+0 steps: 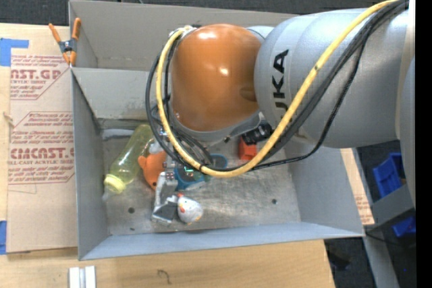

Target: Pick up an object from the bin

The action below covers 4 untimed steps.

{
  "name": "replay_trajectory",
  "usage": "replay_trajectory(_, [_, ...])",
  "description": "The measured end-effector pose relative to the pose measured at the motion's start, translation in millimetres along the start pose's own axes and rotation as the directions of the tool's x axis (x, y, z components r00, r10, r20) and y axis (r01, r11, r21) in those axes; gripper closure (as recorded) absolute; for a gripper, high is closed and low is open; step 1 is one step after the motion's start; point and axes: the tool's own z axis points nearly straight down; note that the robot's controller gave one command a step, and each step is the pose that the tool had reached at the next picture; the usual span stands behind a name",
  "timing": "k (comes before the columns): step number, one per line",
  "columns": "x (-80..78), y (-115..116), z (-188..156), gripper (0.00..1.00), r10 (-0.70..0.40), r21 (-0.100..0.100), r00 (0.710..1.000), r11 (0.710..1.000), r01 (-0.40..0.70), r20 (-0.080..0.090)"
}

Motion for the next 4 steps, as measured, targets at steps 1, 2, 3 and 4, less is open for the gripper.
replay_trajectory(1, [-1.9,-1.4,-4.4,0.0,0.003,-0.002,1.0,1.0,-0.003,0.008])
replay_trajectory(2, [-6.5,-32.1,56.5,0.0,-0.084,-0.001,0.996,0.996,0.084,0.012])
replay_trajectory(3, [-73.2,-68.6,141.9,0.0,-0.189,-0.001,0.982,0.982,0.189,0.013])
replay_trajectory(4, [-83.3,-71.9,159.3,0.0,-0.24,0.0,0.971,0.971,0.24,0.012])
